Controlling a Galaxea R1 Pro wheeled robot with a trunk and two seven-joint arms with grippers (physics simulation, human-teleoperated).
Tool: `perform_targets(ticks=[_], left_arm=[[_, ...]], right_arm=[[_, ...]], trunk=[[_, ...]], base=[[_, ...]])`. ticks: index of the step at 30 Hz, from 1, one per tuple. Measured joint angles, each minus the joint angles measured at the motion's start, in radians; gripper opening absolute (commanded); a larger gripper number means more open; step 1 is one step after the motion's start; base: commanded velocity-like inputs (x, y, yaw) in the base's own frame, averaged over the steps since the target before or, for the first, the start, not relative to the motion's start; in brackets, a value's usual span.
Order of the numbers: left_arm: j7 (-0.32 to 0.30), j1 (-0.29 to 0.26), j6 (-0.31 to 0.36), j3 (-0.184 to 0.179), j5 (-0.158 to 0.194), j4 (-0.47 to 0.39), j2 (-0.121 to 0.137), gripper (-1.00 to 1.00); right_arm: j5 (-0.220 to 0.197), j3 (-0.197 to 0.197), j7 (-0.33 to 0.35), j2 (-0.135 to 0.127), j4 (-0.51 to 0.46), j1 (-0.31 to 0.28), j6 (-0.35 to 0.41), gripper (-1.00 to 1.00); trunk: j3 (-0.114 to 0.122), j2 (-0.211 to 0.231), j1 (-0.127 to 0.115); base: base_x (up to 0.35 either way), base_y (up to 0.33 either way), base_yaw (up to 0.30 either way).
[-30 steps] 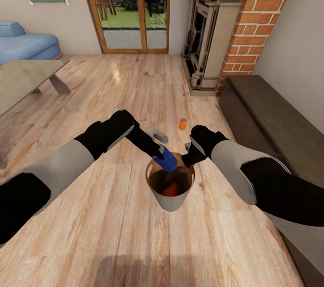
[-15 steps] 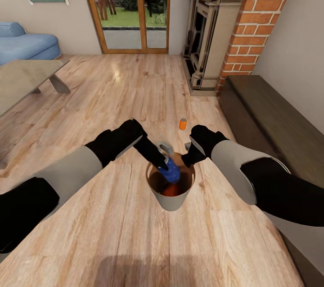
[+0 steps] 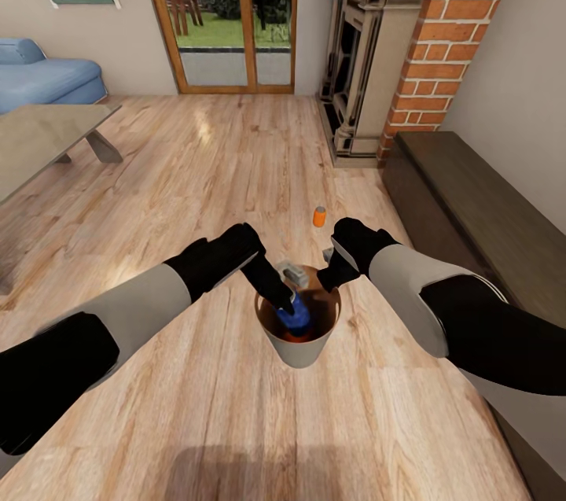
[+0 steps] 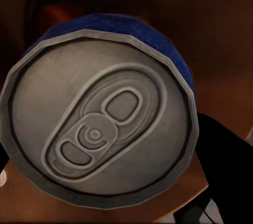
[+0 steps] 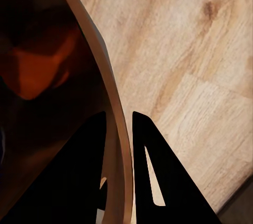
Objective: Put the three can of soda from the living room inside the tash can in the kitchen.
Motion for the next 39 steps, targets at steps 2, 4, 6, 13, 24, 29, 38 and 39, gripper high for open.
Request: perform_targets(ticks=[2, 4, 6, 13, 24, 29, 38, 39], left_arm=[[0.002, 0.001, 0.0, -0.002, 0.001, 0.002, 0.0, -1.0], [0.009, 0.005, 0.0, -0.003, 0.0, 0.003, 0.0, -1.0], [0.047, 0.018, -0.001, -0.005, -0.003, 0.004, -0.001, -1.0], [0.101, 0.043, 0.0, -0.006, 0.001, 0.004, -0.001, 1.0], [0.108, 0.045, 0.0, -0.005, 0.006, -0.003, 0.009, 1.0], [0.105, 0.045, 0.0, 0.007, 0.014, -0.008, 0.028, 1.0], [0.015, 0.046, -0.002, 0.171, 0.018, -0.257, 0.345, 1.0], [-0.007, 0.047, 0.0, 0.195, 0.022, -0.285, 0.365, 1.0]], right_arm=[[0.0, 0.0, 0.0, 0.0, 0.001, 0.0, 0.0, -1.0], [-0.001, -0.001, 0.0, 0.0, 0.001, 0.0, 0.0, -1.0], [-0.002, -0.001, 0.0, 0.0, 0.001, 0.0, 0.0, -1.0], [-0.001, -0.001, 0.0, 0.0, 0.001, 0.0, 0.0, -1.0], [0.0, 0.0, 0.0, 0.0, 0.005, 0.0, 0.0, -1.0], [-0.006, -0.006, 0.001, 0.0, 0.009, 0.003, 0.001, -1.0], [-0.046, -0.045, 0.002, -0.001, 0.003, 0.022, 0.003, -1.0], [-0.026, -0.027, 0.0, -0.001, 0.003, 0.022, 0.003, -1.0]], trunk=[[0.0, 0.0, 0.0], [0.0, 0.0, 0.0], [0.0, 0.0, 0.0], [0.0, 0.0, 0.0], [0.0, 0.0, 0.0], [0.0, 0.0, 0.0], [0.0, 0.0, 0.0], [0.0, 0.0, 0.0]], base=[[0.0, 0.0, 0.0], [0.0, 0.0, 0.0], [0.0, 0.0, 0.0], [0.0, 0.0, 0.0], [0.0, 0.0, 0.0], [0.0, 0.0, 0.0], [0.0, 0.0, 0.0], [0.0, 0.0, 0.0]])
